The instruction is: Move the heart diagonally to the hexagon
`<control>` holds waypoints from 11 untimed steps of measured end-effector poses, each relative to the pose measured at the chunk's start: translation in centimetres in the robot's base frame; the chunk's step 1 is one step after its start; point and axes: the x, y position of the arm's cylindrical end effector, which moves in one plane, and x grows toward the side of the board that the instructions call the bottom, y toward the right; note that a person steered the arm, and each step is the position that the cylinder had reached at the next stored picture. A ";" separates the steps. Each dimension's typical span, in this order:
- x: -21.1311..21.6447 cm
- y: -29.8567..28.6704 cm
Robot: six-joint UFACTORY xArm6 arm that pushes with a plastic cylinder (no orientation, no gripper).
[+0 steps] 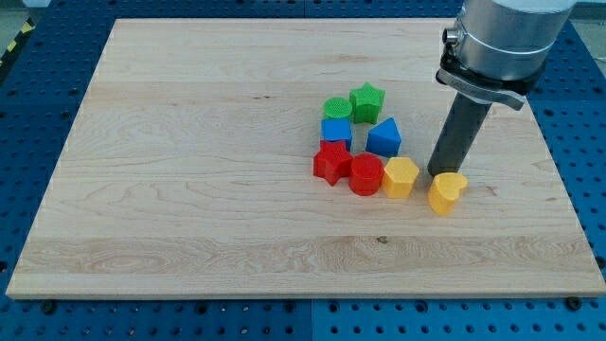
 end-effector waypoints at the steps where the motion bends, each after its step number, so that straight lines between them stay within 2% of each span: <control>1: 1.8 0.3; 3: 4.8 -0.1; 5: 5.9 -1.8; 8: 7.4 -1.5; 10: 7.4 -1.5; 11: 6.1 -1.5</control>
